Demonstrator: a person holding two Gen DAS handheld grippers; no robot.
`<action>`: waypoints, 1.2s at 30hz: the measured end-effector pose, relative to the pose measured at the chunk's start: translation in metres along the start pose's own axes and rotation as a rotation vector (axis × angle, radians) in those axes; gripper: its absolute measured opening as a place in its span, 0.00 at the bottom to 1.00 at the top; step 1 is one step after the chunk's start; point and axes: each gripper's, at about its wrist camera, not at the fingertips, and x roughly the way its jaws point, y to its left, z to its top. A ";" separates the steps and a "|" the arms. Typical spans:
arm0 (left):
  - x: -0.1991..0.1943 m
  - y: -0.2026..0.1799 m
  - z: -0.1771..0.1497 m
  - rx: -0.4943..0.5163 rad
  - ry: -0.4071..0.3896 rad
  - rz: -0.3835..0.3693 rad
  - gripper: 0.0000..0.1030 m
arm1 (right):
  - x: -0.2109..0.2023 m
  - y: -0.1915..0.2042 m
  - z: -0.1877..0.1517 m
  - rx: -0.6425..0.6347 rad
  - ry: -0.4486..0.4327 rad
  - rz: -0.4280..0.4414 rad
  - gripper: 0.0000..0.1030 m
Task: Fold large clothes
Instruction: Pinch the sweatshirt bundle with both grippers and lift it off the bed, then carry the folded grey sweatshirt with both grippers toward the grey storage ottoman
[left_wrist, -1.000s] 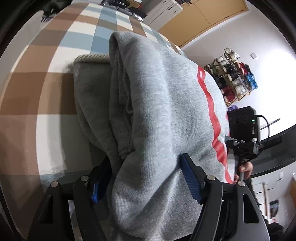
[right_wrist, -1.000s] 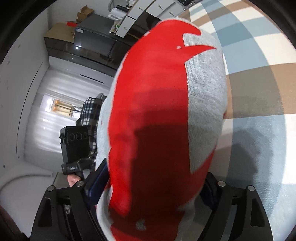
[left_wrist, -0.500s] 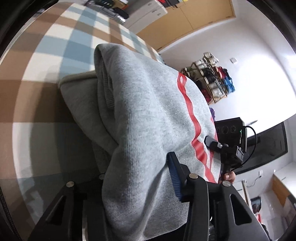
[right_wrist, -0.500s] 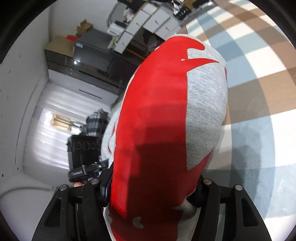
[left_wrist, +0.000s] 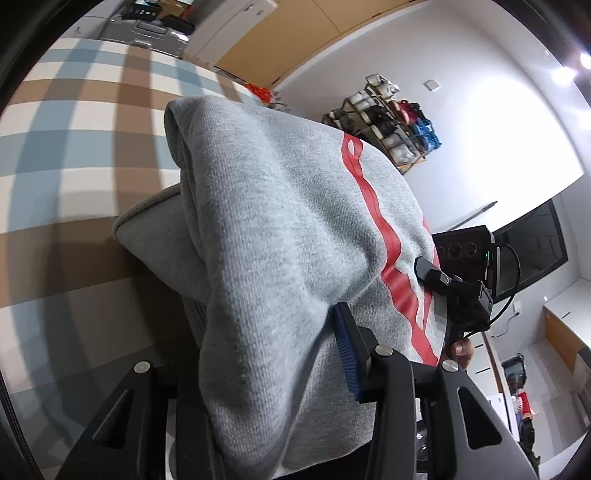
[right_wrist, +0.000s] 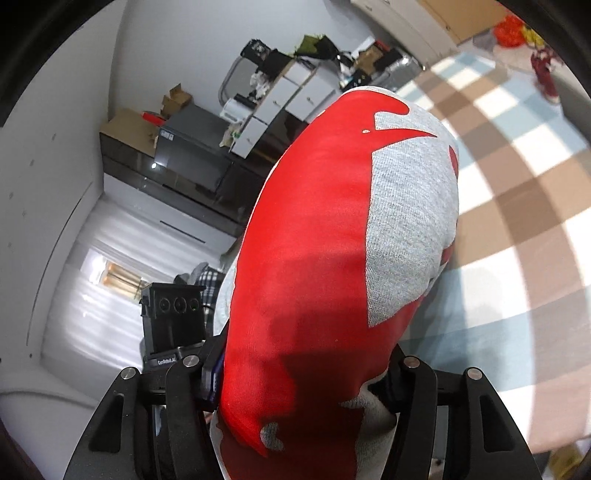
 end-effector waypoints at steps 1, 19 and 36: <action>0.003 -0.003 0.003 0.004 0.003 -0.005 0.35 | -0.007 -0.001 0.002 0.002 -0.010 -0.003 0.58; 0.082 -0.090 0.037 0.136 0.082 -0.089 0.35 | -0.143 -0.027 0.021 0.061 -0.211 -0.055 0.58; 0.191 -0.220 0.043 0.310 0.109 -0.211 0.35 | -0.330 -0.087 0.087 0.173 -0.326 -0.061 0.59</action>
